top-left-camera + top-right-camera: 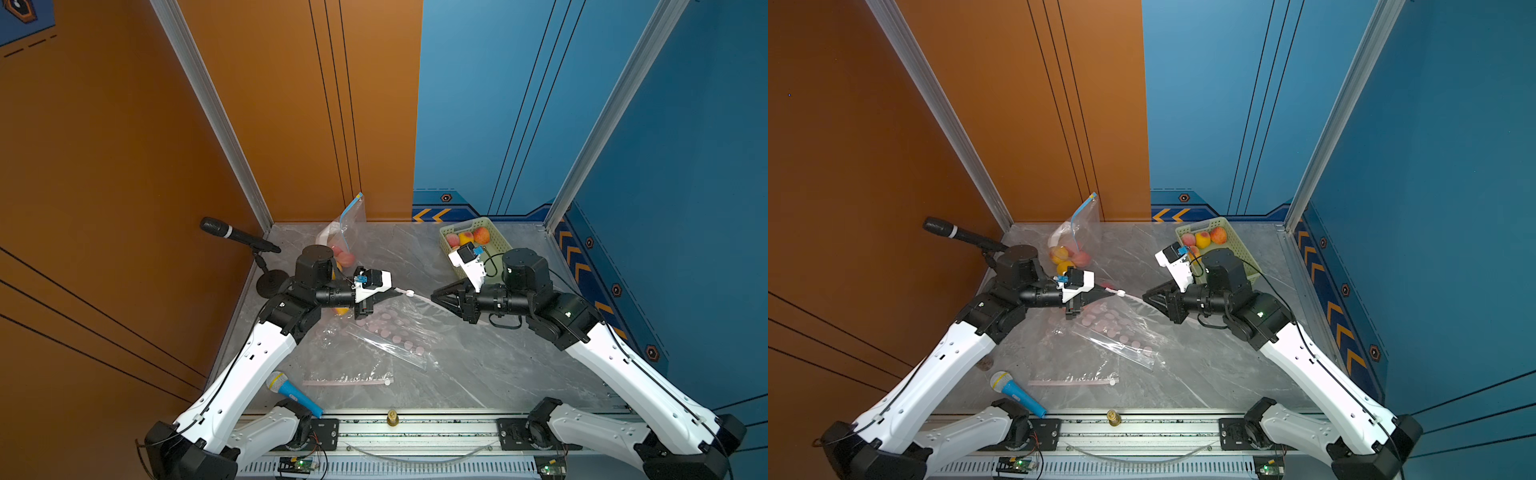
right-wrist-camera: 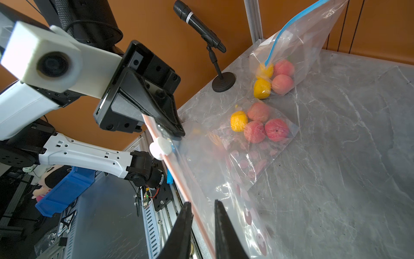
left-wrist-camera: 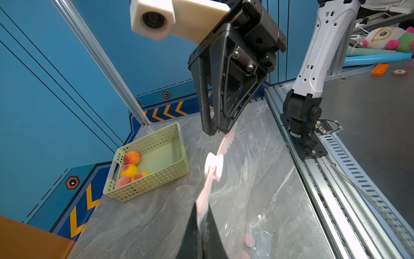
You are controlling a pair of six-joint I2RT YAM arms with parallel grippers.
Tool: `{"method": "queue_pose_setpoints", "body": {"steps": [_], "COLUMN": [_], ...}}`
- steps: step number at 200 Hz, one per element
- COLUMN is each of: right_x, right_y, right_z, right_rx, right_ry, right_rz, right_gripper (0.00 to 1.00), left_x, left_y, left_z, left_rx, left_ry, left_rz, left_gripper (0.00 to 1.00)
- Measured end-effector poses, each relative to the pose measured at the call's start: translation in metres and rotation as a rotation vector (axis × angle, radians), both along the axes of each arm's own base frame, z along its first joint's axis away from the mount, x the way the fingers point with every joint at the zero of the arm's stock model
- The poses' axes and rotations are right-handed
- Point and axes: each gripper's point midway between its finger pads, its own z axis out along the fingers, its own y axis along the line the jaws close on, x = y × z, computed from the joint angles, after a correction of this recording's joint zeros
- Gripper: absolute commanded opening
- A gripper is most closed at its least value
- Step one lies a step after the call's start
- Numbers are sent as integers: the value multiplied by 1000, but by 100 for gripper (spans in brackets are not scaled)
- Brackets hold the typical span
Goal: Place the peach in a zip-top bag and seal the zipper
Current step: Unzip the zipper on the zipper food storage bag.
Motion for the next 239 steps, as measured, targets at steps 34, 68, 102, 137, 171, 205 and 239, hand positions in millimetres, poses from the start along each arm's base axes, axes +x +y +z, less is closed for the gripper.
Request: {"method": "queue_pose_setpoints", "body": {"steps": [34,68,102,137,171,205,239], "right_x": [-1,-1,0,1,1,1,-1], "right_y": [-1,-1,-1,0,1,0,-1], "right_z": [-3,-5,-6,-12,-14,-15,-12], "right_rx": [-2,-6,-8,-19,-22,-23,-17], "right_ry": [5,9,12,25,28,25,17], "right_rz": [-1,0,0,0,2,3,3], "right_gripper": [21,21,20,20,21,23,23], "left_x": [1,2,2,2,3,5,6], "left_y": [0,0,0,0,0,0,0], "left_z": [-1,-1,-1,-1,-1,-2,-1], "left_rx": [3,4,4,4,5,6,4], "left_ry": [3,3,3,2,2,0,-6], "left_rz": [4,8,8,8,12,17,19], "left_gripper": [0,0,0,0,0,0,0]}}
